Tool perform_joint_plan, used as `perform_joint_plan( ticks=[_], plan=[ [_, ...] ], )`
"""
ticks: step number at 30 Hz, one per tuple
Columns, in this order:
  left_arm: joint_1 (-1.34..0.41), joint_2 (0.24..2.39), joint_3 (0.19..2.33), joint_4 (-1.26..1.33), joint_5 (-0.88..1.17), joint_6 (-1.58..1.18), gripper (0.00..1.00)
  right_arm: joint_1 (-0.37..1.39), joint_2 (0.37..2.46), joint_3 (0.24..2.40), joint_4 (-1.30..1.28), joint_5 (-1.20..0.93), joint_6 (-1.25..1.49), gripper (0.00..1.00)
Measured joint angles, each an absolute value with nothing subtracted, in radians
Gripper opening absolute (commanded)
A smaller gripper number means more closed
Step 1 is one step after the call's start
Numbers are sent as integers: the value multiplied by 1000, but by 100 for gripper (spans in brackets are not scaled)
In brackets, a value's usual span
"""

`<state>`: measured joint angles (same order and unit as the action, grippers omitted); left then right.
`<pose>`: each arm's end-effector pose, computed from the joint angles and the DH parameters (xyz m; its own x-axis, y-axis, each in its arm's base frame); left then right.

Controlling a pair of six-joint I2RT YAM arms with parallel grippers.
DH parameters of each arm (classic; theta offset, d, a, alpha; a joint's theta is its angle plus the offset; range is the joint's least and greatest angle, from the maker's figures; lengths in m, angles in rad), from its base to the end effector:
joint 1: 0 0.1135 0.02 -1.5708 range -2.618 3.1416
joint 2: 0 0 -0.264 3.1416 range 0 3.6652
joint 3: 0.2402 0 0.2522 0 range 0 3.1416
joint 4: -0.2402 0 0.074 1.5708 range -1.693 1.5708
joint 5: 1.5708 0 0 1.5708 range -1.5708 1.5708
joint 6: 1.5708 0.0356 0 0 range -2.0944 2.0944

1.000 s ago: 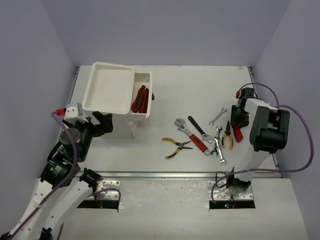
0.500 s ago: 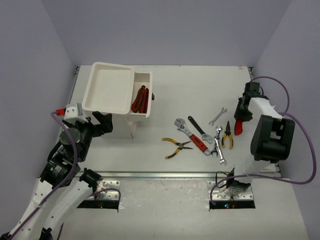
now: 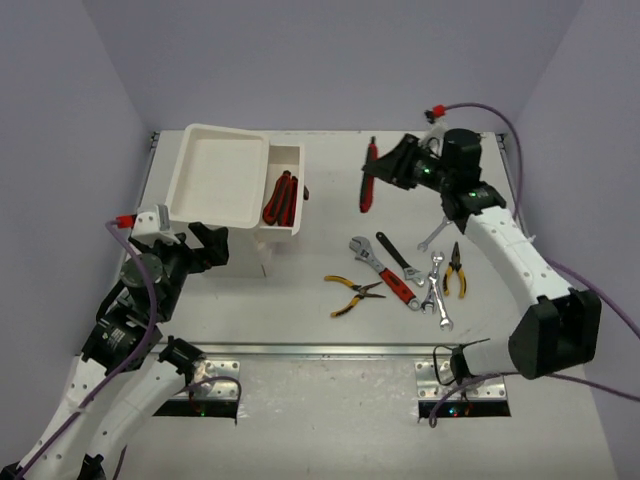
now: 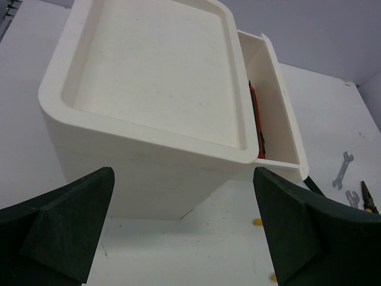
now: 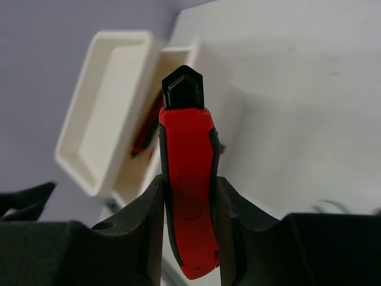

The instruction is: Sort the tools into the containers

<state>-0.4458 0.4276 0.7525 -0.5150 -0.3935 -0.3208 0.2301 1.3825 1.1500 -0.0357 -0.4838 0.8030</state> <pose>0.0941 -0.0298 0.3378 -0.1802 -0.2366 -0.9547 0.0018 0.9706 -0.2409 0.3122 0.0901 0.3468 -0.6386 0.5045 -0.5810 -0.2579 0.5711 0.7793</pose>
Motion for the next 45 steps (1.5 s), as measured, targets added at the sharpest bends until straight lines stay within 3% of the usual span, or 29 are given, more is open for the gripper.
perform_joint_plan(
  ticks=[4,9,13,16,18,19,20,24,27,30,32,33,35,41,45],
  plan=[
    [-446,441,752,-507,-375,-316,100,442,1526,1266,53,-540,932,0],
    [-446,491,752,-506,-374,-315,100,551,1723,1472,54,-452,1020,0],
    [-446,524,752,-514,-375,-315,100,599,1807,1591,-51,-324,1016,10],
    [-446,525,752,-516,-375,-315,100,620,1822,1620,-104,-257,1010,30],
    [-446,525,752,-516,-376,-315,100,625,1831,1637,-136,-228,1000,72],
    [-446,525,752,-516,-376,-315,100,625,1843,1659,-160,-217,992,73],
    [-446,527,752,-516,-376,-315,100,625,1859,1686,-182,-208,991,91],
    [-446,536,752,-517,-377,-315,100,625,1886,1760,-235,-178,950,97],
    [-446,536,752,-517,-377,-315,100,625,1870,1768,-258,-144,915,94],
    [-446,532,752,-517,-376,-315,100,620,1851,1779,-297,-115,873,74],
    [-446,527,752,-517,-377,-315,100,614,1835,1780,-319,-91,809,42],
    [-446,524,752,-517,-378,-315,100,610,1823,1772,-330,-76,772,16],
    [-445,515,752,-517,-379,-315,100,598,1794,1741,-348,-44,708,0],
    [-445,489,752,-515,-379,-315,100,578,1747,1600,-372,58,590,0],
    [-445,499,752,-515,-375,-315,100,578,1824,1609,-378,-20,569,0]
  ],
)
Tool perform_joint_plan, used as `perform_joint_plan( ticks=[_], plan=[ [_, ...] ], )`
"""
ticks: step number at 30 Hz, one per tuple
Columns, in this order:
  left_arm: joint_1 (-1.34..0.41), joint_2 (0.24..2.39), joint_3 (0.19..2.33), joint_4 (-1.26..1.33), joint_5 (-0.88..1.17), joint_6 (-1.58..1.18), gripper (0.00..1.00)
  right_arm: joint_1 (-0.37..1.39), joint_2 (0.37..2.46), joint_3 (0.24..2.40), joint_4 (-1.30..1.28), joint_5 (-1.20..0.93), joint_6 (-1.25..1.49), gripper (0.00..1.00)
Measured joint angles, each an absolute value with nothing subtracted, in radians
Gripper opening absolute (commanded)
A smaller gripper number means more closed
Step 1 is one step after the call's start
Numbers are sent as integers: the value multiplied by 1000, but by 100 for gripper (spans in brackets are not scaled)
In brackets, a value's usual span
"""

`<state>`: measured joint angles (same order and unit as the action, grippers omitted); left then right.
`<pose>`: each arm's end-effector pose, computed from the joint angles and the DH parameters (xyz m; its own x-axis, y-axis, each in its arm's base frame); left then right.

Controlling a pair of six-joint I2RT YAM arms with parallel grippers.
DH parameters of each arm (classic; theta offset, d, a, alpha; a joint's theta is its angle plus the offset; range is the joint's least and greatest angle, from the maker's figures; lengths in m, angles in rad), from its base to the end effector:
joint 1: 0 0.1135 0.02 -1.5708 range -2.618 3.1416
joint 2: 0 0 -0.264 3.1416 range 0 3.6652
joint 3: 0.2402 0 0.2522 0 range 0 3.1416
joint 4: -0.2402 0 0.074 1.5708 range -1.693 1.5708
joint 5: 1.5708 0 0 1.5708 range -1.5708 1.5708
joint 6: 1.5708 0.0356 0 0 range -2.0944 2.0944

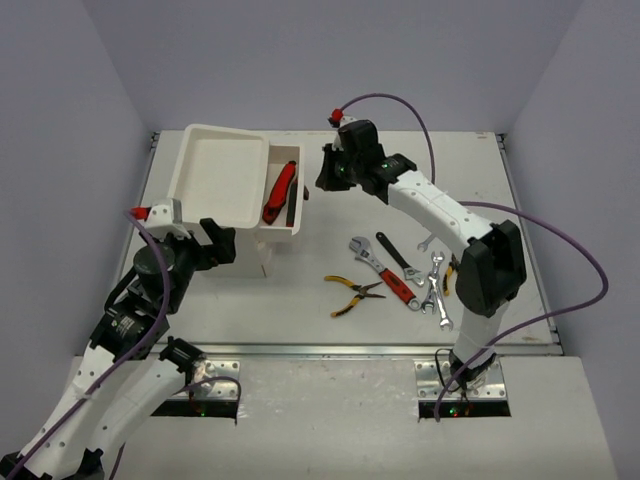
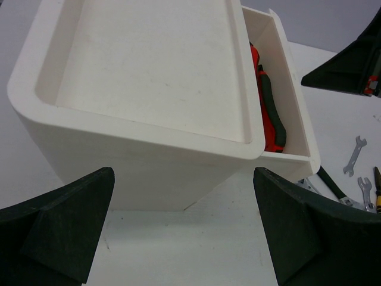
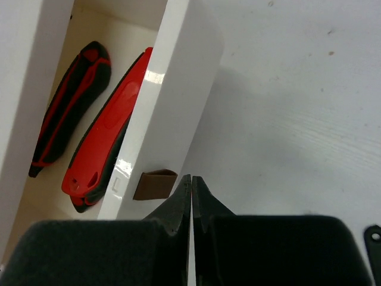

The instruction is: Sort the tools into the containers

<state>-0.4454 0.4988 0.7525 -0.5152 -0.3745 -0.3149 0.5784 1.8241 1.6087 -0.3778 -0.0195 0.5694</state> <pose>0.1082 -0.0372 0.3317 -0.2472 -0.2014 -0.9478 0.0058 0.9778 -0.2093 0.3590 0.2352 0.3141 -0.6962 0.1892 -0.6925 -0.2194 0.8624 0.4562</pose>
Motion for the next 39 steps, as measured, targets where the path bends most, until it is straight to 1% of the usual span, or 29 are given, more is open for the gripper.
perform_joint_plan(
  ticks=[4,7,17,24,27,32,39],
  plan=[
    [-444,504,752,-516,-373,-313,100,584,1946,1682,-358,-139,566,0],
    [-444,504,752,-515,-373,-311,100,581,1988,1683,-335,-182,563,0],
    [-443,504,752,-515,-366,-311,100,569,2021,1684,-204,-284,553,0],
    [-443,504,752,-514,-365,-310,100,569,2031,1653,-91,-363,625,0],
    [-443,504,752,-514,-364,-308,100,572,2027,1619,-47,-361,671,0],
    [-443,504,752,-513,-362,-305,100,600,1970,1522,-60,-265,754,0],
    [-437,504,752,-513,-363,-303,100,634,1947,1501,-52,-264,805,0]
  ],
)
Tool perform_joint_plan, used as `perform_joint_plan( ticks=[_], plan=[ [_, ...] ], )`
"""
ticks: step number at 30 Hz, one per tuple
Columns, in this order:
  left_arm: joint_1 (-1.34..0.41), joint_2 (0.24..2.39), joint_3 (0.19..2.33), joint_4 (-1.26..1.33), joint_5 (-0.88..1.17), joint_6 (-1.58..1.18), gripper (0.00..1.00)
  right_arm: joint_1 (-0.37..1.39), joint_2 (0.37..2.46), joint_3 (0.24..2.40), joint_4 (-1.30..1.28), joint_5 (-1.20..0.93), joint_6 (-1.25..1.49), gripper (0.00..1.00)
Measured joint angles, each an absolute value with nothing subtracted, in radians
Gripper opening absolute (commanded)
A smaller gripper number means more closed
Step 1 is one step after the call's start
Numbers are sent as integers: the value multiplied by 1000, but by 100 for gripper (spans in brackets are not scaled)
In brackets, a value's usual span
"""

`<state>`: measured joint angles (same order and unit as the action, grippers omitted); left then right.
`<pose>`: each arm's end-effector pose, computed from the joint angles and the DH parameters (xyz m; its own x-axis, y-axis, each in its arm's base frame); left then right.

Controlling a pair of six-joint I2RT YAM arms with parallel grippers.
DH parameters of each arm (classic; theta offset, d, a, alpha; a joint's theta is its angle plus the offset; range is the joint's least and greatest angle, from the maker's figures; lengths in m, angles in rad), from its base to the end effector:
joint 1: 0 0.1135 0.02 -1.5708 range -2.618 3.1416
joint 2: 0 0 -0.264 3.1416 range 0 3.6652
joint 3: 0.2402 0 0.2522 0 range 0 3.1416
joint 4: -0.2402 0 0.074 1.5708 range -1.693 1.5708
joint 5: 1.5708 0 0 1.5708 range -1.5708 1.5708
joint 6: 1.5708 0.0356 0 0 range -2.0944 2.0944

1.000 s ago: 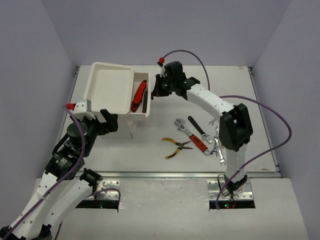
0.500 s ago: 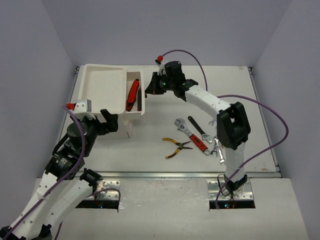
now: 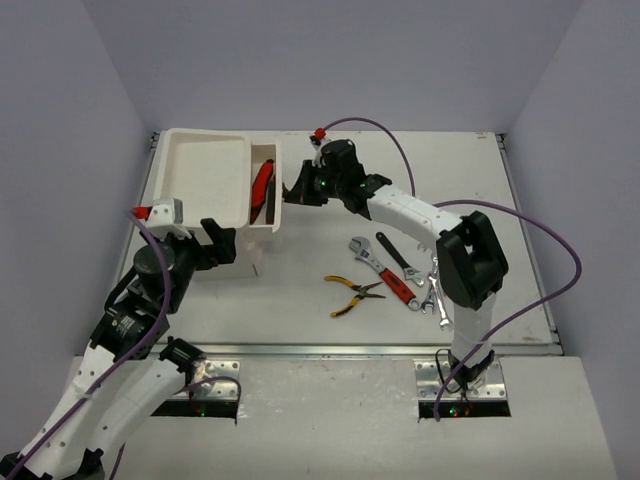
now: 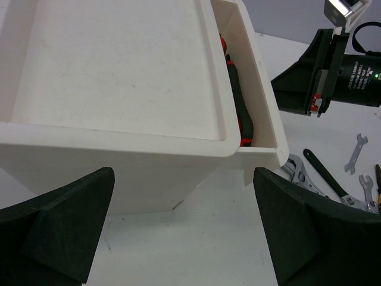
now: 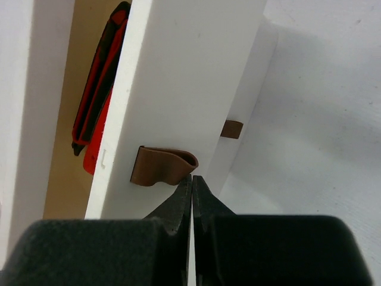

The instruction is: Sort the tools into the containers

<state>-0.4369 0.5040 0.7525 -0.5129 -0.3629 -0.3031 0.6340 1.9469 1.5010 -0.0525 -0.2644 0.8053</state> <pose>0.1096 -0.0372 0.3314 -0.2514 -0.1906 -0.9489 0.0106 0.9798 -0.1996 0.3643 0.2794 0.2557 -0.8125 0.2665 -0.5185 -0.2466 0.6488 0.7199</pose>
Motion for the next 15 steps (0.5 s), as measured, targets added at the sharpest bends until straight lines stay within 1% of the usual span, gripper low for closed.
perform_joint_plan(
  ticks=[8,12,15],
  plan=[
    [-435,483,752,-514,-381,-304,100,670,1952,1554,-45,-293,805,0],
    [-432,471,752,-515,-403,-304,100,681,2001,1638,-35,-316,805,0],
    [-429,457,752,-519,-424,-309,100,690,2031,1657,-20,-326,811,0]
  ],
)
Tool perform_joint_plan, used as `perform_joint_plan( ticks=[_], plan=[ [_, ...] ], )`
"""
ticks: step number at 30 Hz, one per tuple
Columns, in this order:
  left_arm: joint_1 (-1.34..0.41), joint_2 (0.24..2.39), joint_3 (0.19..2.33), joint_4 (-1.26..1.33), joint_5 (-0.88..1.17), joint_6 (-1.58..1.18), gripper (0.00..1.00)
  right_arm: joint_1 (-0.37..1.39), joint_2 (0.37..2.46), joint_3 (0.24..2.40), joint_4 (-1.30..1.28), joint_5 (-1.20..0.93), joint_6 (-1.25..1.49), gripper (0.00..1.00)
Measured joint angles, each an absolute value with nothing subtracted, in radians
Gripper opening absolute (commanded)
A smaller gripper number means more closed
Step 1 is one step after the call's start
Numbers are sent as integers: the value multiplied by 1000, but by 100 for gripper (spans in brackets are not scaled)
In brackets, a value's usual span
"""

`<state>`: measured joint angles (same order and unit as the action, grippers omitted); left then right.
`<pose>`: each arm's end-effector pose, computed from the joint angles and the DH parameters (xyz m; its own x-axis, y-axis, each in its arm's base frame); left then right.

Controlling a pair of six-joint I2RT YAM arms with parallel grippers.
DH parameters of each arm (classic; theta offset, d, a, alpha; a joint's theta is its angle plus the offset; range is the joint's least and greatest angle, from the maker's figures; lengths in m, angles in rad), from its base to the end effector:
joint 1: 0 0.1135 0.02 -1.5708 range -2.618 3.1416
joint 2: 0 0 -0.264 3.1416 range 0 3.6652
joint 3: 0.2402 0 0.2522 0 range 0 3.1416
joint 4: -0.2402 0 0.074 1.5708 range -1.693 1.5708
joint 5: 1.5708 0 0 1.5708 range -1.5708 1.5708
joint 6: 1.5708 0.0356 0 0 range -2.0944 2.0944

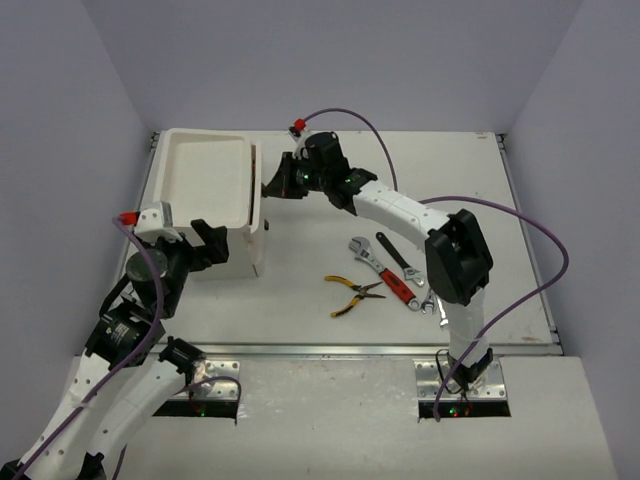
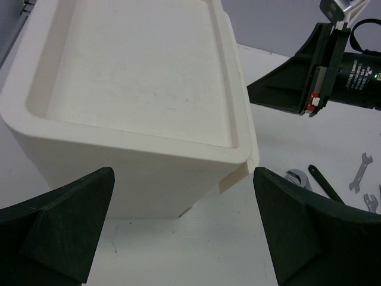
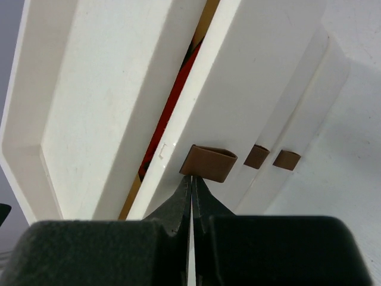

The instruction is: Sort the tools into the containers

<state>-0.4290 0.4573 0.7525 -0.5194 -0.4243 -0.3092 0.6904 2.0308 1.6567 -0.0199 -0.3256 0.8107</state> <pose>0.1005 -0.0299 0.3351 -0.1969 -0.2149 -0.9566 -0.0481 0.9766 -0.2095 0.3679 0.3187 0.2750 -0.8063 0.2247 -0.5472 -0.3581 0.5509 0.7538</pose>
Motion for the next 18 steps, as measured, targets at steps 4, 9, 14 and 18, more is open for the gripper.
perform_joint_plan(
  ticks=[4,9,14,18],
  plan=[
    [-423,436,752,-520,-450,-316,100,702,2057,1657,-12,-329,825,0],
    [-421,417,752,-521,-467,-320,100,709,2071,1631,52,-354,872,0],
    [-417,417,752,-521,-470,-320,100,709,2072,1572,155,-411,943,0],
    [-417,417,752,-521,-470,-320,100,709,2079,1563,201,-451,986,0]
  ],
)
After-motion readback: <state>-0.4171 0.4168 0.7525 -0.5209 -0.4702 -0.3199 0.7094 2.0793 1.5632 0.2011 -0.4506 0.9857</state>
